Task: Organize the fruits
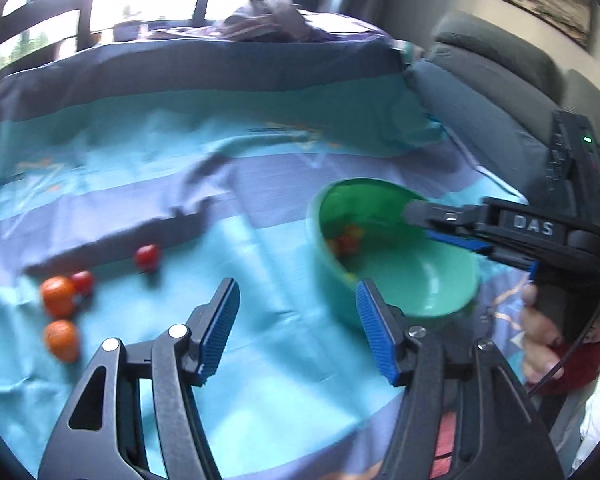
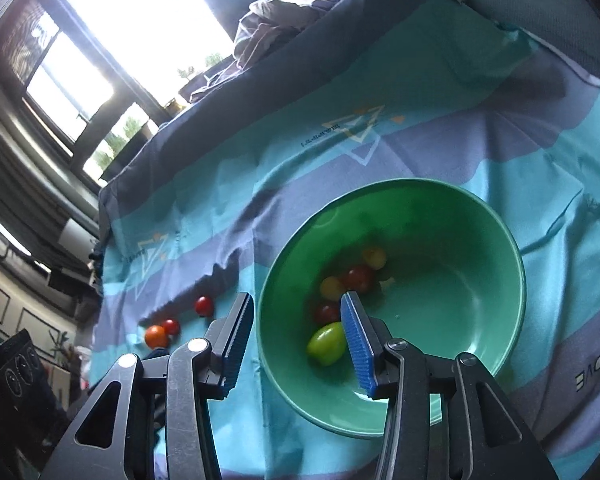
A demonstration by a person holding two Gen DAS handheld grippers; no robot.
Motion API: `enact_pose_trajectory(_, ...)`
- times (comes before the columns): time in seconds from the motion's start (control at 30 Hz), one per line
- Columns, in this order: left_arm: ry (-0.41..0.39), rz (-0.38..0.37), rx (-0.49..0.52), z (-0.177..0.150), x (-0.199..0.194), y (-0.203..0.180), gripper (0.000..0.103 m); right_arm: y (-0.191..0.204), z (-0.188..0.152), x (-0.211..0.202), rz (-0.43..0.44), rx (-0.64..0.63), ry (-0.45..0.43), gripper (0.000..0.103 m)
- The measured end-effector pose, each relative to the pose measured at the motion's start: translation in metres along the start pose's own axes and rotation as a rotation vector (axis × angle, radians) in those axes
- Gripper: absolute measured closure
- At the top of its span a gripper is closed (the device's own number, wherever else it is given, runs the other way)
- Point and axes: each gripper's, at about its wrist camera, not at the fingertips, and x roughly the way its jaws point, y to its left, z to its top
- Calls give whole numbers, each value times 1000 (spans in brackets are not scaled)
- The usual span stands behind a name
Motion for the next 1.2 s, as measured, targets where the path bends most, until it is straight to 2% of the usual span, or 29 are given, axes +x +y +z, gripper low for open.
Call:
enact_pose_trajectory(0.13, -7, 121, -87, -4, -27, 50, 39, 35, -9, 7, -65, -101, -5, 56)
enact_pose_trajectory(0.3, -39, 230, -159, -16, -53, 107, 37, 78, -25, 26, -129, -230, 20, 56)
enact_pose_trajectory(0.4, -47, 240, -233, -23, -54, 137, 37, 103, -34, 39, -145, -287, 36, 56)
enact_pose_trajectory(0.5, -3, 212, -307, -30, -47, 161, 37, 130, -43, 52, -143, -340, 61, 56)
enact_pose_trajectory(0.57, 10, 206, -338, -31, -43, 172, 37, 146, -46, 64, -89, -340, 99, 56)
enact_pose_trajectory(0.67, 42, 217, -356, -34, -37, 181, 39, 165, -47, 90, 47, -292, 227, 55)
enact_pose_trajectory(0.73, 57, 184, -366, -36, -33, 183, 39, 177, -50, 111, 115, -272, 316, 55)
enact_pose_trajectory(0.8, 81, 158, -367, -38, -27, 184, 39, 192, -56, 126, 129, -279, 362, 55)
enact_pose_trajectory(1.0, 128, 185, -368, -44, -8, 188, 39, 216, -69, 174, 180, -253, 509, 55)
enact_pose_trajectory(1.2, 164, 200, -378, -49, 5, 191, 47, 222, -84, 206, 202, -239, 617, 55)
